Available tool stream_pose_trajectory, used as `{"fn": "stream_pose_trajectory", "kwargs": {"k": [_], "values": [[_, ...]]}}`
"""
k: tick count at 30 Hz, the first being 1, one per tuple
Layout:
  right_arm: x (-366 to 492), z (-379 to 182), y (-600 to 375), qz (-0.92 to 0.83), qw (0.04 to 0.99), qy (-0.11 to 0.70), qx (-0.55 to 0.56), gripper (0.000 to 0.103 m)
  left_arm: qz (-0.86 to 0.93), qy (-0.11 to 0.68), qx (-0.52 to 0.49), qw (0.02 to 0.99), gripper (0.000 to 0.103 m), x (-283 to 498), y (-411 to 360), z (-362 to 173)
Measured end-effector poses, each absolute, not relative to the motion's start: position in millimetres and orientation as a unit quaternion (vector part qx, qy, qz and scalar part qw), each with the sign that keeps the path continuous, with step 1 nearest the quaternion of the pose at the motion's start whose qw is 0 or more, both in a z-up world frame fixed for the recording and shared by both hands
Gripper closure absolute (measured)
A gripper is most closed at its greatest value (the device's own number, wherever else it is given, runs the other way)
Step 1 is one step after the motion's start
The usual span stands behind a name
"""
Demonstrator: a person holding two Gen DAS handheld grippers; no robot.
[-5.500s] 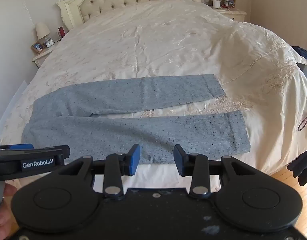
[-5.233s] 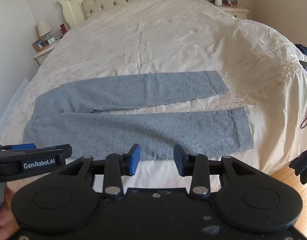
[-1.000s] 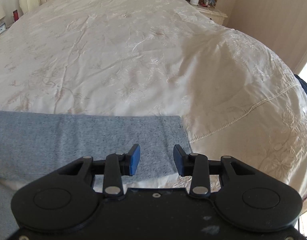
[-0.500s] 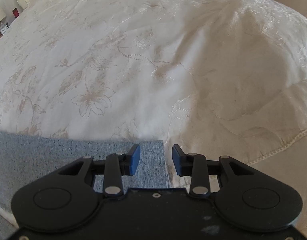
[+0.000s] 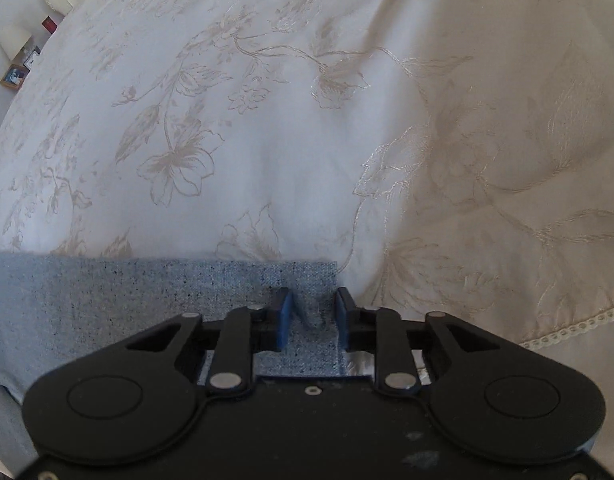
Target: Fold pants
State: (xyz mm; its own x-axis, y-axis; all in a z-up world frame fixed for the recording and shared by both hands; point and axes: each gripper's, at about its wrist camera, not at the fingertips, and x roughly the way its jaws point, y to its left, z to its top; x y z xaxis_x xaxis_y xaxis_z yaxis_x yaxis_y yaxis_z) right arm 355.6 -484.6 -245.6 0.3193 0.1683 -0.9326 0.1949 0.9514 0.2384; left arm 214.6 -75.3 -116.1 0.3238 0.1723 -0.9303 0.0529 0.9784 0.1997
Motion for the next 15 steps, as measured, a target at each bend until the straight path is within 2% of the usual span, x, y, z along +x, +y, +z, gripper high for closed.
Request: {"fn": "stream_pose_trajectory", "kwargs": {"k": [1, 4, 9, 11, 15], "values": [[354.7, -244.1, -483.7, -0.008, 0.799, 0.582, 0.153, 0.090, 0.035, 0.580, 0.099, 0.808, 0.029, 216.2, -77.1, -116.9], [352.5, -234.4, -473.4, -0.010, 0.810, 0.574, 0.121, 0.092, 0.033, 0.577, 0.104, 0.809, 0.029, 221.4, -82.1, -119.7], [351.0, -204.9, -436.1, -0.011, 0.844, 0.536, -0.030, 0.095, 0.034, 0.573, 0.102, 0.813, 0.029, 229.3, -85.7, -122.3], [355.9, -193.2, -431.1, -0.028, 0.857, 0.509, -0.072, 0.102, 0.032, 0.567, 0.102, 0.816, 0.029, 231.1, -86.9, -123.1], [377.8, -188.2, -448.6, -0.071, 0.863, 0.494, -0.078, 0.103, 0.030, 0.559, 0.110, 0.821, 0.029, 234.2, -90.5, -128.7]]}}
